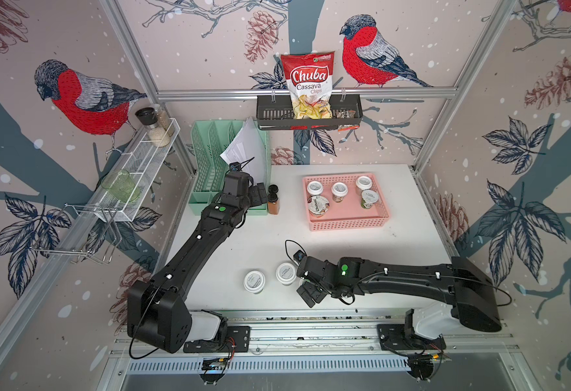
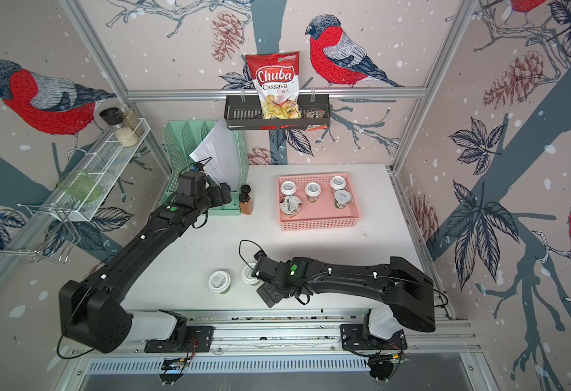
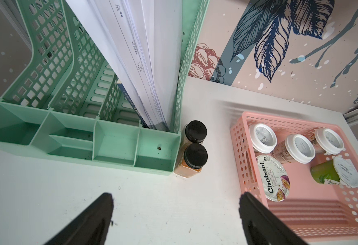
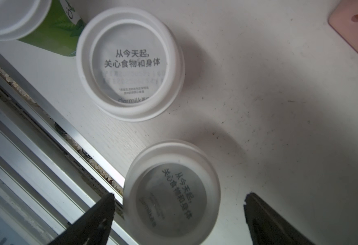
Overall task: Put the yogurt in the basket
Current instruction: Pick up the yogurt from the center of the board.
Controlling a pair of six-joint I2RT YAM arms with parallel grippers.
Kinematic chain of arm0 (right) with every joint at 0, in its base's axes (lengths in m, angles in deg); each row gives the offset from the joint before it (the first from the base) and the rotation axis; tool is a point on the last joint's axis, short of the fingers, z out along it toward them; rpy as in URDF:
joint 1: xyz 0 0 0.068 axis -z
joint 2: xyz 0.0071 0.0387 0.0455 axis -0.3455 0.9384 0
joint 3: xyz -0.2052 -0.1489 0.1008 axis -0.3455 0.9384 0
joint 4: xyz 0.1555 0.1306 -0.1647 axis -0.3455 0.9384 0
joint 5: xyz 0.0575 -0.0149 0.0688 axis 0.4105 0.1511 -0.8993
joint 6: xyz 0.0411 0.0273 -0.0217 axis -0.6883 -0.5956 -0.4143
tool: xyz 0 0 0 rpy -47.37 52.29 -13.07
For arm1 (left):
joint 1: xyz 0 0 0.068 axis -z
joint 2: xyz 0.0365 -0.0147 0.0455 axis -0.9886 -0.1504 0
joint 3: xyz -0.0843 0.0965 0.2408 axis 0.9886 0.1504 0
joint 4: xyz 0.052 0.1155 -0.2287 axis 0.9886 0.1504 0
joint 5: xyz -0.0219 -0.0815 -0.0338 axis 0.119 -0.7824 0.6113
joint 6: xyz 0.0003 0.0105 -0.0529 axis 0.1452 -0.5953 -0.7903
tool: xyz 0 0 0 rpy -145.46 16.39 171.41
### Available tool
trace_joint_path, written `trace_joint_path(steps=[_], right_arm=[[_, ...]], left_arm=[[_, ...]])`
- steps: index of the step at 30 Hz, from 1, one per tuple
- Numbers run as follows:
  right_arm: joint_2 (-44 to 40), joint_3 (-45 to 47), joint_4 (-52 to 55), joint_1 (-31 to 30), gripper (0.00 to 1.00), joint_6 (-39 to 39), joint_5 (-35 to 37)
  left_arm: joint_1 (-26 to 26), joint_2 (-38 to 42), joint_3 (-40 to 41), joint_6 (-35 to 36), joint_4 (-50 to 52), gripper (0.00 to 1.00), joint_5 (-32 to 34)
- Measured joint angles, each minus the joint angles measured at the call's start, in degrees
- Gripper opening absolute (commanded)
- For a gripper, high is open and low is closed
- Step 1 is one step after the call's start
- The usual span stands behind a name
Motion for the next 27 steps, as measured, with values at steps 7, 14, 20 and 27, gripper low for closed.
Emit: trace_joint_path(steps=[7, 14, 20, 27], right_arm=[[1.68, 0.39, -1.44, 0.76, 0.91, 1.16, -1.29], [1.79, 0.85, -2.32, 1.33, 0.88, 1.38, -2.21], [2.14, 1.38, -2.49, 1.42, 0.81, 1.40, -3.32], [2.21, 1.55, -2.58, 1.57, 0.76, 1.42, -3.52]], left_arm=[[0.00, -0.09, 0.00, 0.02, 0.09, 0.96, 0.44], [0.00, -0.22, 0.00, 0.04, 0.11, 0.96, 1.07], [0.00, -0.28, 0.00, 0.46, 0.11, 0.96, 1.07], [0.00, -0.28, 0.00, 0.48, 0.11, 0.96, 1.07]])
